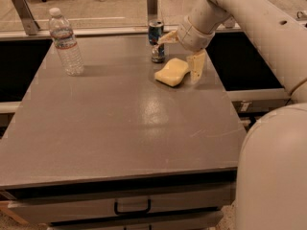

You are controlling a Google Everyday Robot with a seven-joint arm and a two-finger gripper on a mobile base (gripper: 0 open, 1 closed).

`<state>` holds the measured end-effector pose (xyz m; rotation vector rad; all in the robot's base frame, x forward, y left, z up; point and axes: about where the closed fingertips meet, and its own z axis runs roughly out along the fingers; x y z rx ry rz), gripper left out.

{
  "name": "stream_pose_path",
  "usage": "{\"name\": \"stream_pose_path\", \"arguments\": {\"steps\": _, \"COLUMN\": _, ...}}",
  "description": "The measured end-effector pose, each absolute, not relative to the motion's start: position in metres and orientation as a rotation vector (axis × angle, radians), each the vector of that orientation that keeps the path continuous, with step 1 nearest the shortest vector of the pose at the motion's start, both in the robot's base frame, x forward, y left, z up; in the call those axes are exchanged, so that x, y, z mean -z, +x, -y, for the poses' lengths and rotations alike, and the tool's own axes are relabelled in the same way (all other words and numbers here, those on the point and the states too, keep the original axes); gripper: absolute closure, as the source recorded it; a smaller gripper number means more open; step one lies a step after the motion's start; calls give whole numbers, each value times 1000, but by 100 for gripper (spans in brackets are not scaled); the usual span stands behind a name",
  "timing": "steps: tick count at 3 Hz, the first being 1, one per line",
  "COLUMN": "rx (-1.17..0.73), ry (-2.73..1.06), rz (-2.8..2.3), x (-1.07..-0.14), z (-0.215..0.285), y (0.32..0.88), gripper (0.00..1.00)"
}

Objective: Move sponge near redbull can

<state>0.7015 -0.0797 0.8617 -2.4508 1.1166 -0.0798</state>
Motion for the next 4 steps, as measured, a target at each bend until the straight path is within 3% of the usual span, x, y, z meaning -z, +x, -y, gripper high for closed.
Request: {"name": "stream_pose_path", "arguments": {"steps": 4, "rx": 302, "ry": -2335, "rz": -1430, "x": -916, "z": 186, "y": 689, "gripper": 0}}
